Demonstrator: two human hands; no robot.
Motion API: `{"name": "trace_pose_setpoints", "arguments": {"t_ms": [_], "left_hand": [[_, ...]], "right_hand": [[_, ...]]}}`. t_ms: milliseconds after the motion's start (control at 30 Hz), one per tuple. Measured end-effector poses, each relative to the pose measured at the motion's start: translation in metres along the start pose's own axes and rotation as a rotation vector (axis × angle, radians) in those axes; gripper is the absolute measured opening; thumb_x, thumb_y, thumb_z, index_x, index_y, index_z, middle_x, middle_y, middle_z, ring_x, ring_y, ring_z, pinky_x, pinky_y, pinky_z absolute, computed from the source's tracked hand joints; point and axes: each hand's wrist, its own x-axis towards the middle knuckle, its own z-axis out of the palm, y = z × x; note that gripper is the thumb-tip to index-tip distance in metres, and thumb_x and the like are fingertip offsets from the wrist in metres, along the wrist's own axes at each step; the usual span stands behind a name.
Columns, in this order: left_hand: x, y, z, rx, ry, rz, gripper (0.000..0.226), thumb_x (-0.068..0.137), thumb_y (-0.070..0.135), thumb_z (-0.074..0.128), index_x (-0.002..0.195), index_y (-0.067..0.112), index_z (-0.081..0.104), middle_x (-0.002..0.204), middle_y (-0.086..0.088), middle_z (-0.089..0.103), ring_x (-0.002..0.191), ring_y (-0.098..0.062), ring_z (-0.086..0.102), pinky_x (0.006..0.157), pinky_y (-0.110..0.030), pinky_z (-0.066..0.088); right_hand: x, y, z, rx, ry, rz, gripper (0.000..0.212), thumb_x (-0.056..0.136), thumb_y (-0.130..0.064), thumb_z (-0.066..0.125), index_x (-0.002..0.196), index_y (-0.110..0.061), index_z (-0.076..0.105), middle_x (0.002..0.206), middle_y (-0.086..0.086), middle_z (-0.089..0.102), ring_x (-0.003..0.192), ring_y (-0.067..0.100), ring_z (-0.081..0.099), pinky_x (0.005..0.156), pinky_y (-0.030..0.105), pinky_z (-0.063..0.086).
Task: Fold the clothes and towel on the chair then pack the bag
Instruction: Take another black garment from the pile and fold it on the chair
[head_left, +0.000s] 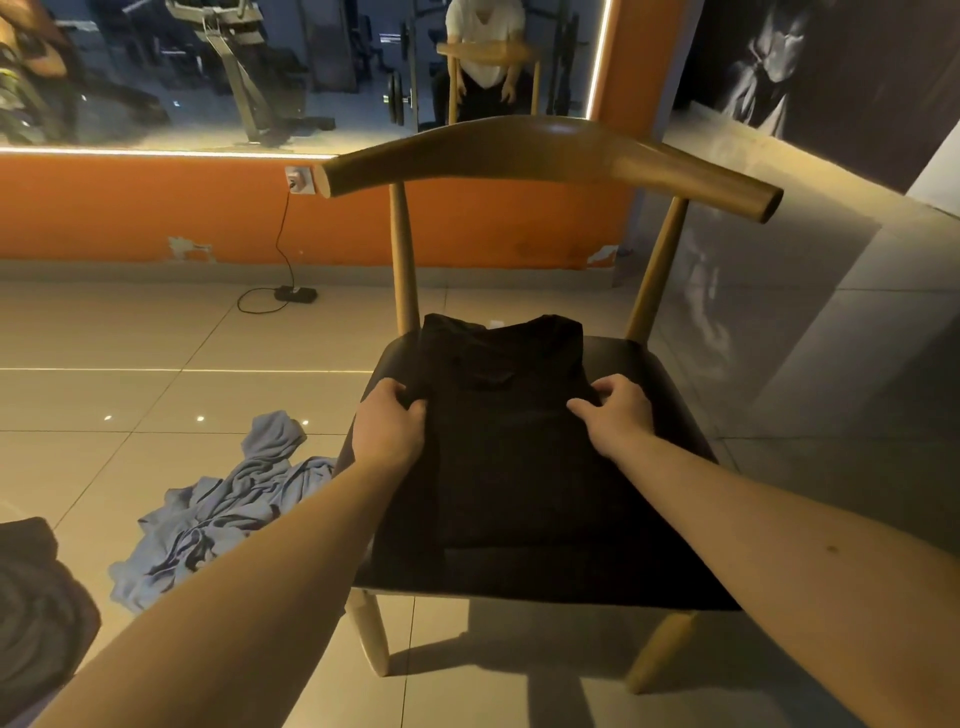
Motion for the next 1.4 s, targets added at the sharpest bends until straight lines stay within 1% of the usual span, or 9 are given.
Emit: {"name": "trace_pose_setpoints", "arguments": {"t_ms": [233, 333, 467, 633, 900, 1033, 1167, 1267, 1400], "left_hand": [[-0.026, -0.016, -0.026, 0.012, 0.055, 0.011, 0.049, 0.096, 0.035, 0.067, 0.136, 0.011, 0.051, 0.126, -0.008, 0.058, 0.114, -0.026, 0.059, 0.101, -0.046, 0.052], [-0.059, -0.044, -0.051, 0.199, -0.084, -0.012, 0.044, 0.099, 0.053, 0.055, 0.12, 0.015, 0.055, 0.104, -0.004, 0.066, 0.093, -0.022, 0.066, 0.086, -0.046, 0.058], [-0.091, -0.048, -0.067, 0.408, -0.224, -0.055, 0.05, 0.098, 0.065, 0.045, 0.096, 0.018, 0.06, 0.083, 0.0, 0.067, 0.074, -0.014, 0.067, 0.073, -0.033, 0.06], [-0.095, -0.024, -0.067, 0.265, -0.28, -0.243, 0.037, 0.097, 0.051, 0.061, 0.091, 0.015, 0.055, 0.083, -0.008, 0.071, 0.067, -0.021, 0.073, 0.067, -0.033, 0.064], [-0.082, -0.015, -0.059, 0.045, -0.406, -0.501, 0.038, 0.09, 0.031, 0.077, 0.111, 0.007, 0.056, 0.105, -0.016, 0.069, 0.098, -0.03, 0.072, 0.093, -0.042, 0.06], [-0.092, 0.004, -0.064, -0.049, -0.434, -0.565, 0.036, 0.094, 0.023, 0.074, 0.113, 0.004, 0.05, 0.109, -0.018, 0.061, 0.087, -0.026, 0.063, 0.059, -0.029, 0.054], [-0.111, 0.012, -0.074, 0.006, -0.49, -0.514, 0.028, 0.099, 0.028, 0.067, 0.106, 0.004, 0.054, 0.096, -0.016, 0.07, 0.073, -0.022, 0.069, 0.058, -0.027, 0.053], [-0.126, 0.008, -0.083, 0.065, -0.534, -0.491, 0.027, 0.1, 0.03, 0.065, 0.103, 0.003, 0.063, 0.078, -0.009, 0.072, 0.054, -0.014, 0.066, 0.051, -0.023, 0.049], [-0.143, -0.001, -0.089, 0.111, -0.569, -0.484, 0.029, 0.099, 0.032, 0.067, 0.102, 0.003, 0.067, 0.069, -0.007, 0.069, 0.043, -0.01, 0.061, 0.047, -0.02, 0.046]], "right_hand": [[-0.049, 0.028, -0.029, 0.033, 0.087, -0.103, 0.054, 0.098, -0.031, 0.062, 0.148, -0.024, 0.041, 0.138, 0.0, 0.05, 0.125, 0.02, 0.053, 0.1, 0.041, 0.051], [-0.084, 0.052, -0.053, -0.113, -0.072, -0.058, 0.05, 0.098, -0.036, 0.061, 0.143, -0.022, 0.045, 0.129, 0.0, 0.049, 0.11, 0.016, 0.055, 0.083, 0.03, 0.049], [-0.105, 0.049, -0.072, -0.223, -0.134, 0.043, 0.051, 0.098, -0.043, 0.059, 0.138, -0.012, 0.049, 0.123, 0.005, 0.053, 0.101, 0.018, 0.056, 0.08, 0.033, 0.05], [-0.111, 0.016, -0.069, -0.096, -0.252, 0.32, 0.042, 0.095, -0.034, 0.067, 0.118, -0.001, 0.055, 0.09, 0.01, 0.06, 0.073, 0.021, 0.06, 0.064, 0.032, 0.053], [-0.105, 0.003, -0.066, -0.011, -0.328, 0.485, 0.038, 0.092, -0.025, 0.073, 0.122, -0.011, 0.054, 0.102, 0.01, 0.059, 0.068, 0.016, 0.057, 0.045, 0.022, 0.047], [-0.105, 0.004, -0.073, -0.023, -0.343, 0.53, 0.032, 0.092, -0.023, 0.072, 0.116, -0.011, 0.055, 0.102, 0.012, 0.059, 0.071, 0.017, 0.059, 0.06, 0.025, 0.057], [-0.115, 0.012, -0.084, 0.007, -0.374, 0.48, 0.027, 0.093, -0.018, 0.07, 0.113, -0.01, 0.054, 0.108, 0.014, 0.061, 0.077, 0.022, 0.072, 0.052, 0.025, 0.059], [-0.128, 0.027, -0.094, 0.013, -0.37, 0.42, 0.028, 0.094, -0.017, 0.069, 0.117, -0.009, 0.055, 0.106, 0.013, 0.061, 0.08, 0.022, 0.073, 0.057, 0.025, 0.058], [-0.147, 0.048, -0.102, -0.087, -0.379, 0.371, 0.029, 0.095, -0.019, 0.068, 0.118, -0.006, 0.058, 0.099, 0.015, 0.068, 0.061, 0.016, 0.068, 0.053, 0.022, 0.054]]}}
